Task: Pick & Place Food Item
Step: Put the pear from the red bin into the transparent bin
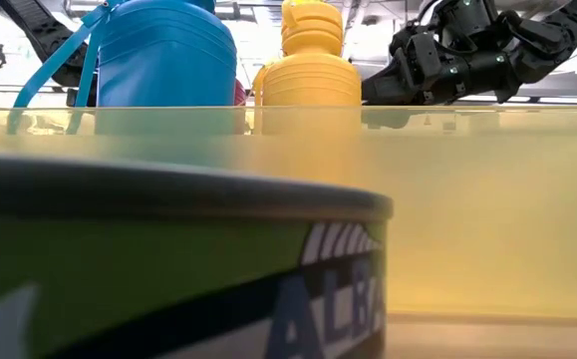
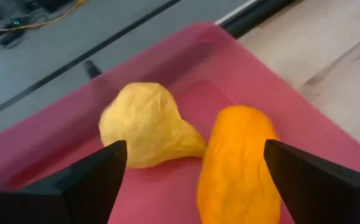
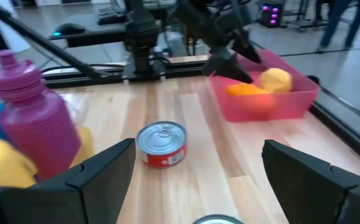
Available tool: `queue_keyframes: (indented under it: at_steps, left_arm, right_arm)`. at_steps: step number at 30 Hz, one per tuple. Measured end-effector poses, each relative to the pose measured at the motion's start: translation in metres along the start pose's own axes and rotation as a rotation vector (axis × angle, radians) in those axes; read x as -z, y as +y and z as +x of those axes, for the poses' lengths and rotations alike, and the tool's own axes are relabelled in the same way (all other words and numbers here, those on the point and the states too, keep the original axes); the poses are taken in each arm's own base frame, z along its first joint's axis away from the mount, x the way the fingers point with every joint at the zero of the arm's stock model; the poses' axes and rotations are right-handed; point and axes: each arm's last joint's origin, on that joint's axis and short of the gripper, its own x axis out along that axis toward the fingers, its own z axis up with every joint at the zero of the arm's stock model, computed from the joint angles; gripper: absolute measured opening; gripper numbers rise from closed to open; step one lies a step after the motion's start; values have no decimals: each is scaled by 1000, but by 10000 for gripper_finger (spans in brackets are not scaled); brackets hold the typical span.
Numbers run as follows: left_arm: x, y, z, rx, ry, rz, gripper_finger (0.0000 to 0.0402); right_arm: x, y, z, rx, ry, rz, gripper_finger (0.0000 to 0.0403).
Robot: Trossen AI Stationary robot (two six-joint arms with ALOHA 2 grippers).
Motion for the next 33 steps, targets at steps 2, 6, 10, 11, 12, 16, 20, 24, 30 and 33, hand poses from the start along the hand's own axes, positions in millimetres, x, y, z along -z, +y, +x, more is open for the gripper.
queue_keyframes:
  at_steps: [2, 6, 10, 11, 12, 16, 20, 24, 30, 33]
  left_arm:
    - [-1, 0, 0, -26, -6, -4, 370]
    - [-7, -2, -3, 17, -63, 6, 354]
    - [-16, -9, -13, 175, -202, 7, 335]
    - [-17, -11, -16, 229, -253, 1, 331]
    - [-17, -13, -20, 284, -310, -6, 326]
    - [-13, -16, -39, 441, -543, -33, 308]
    - [-3, -14, -51, 470, -649, -51, 293]
    - [6, -13, -56, 490, -661, -54, 284]
    - [17, -14, -60, 518, -655, -71, 273]
    - [20, -14, -59, 520, -647, -66, 267]
  right_arm:
    - [0, -1, 0, 31, -3, 3, 336]
    - [-1, -2, 0, 77, -15, 21, 336]
    - [-1, -1, 0, 76, -16, 24, 336]
    - [-1, -1, 0, 74, -17, 22, 336]
    - [-2, 0, 0, 71, -19, 17, 336]
    - [-1, 4, 1, 57, -12, -20, 336]
    - [3, 9, 1, 39, 28, -59, 336]
    - [7, 15, 1, 12, 64, -101, 336]
    - [8, 20, 4, -4, 192, -141, 336]
    - [3, 22, 5, 21, 221, -169, 336]
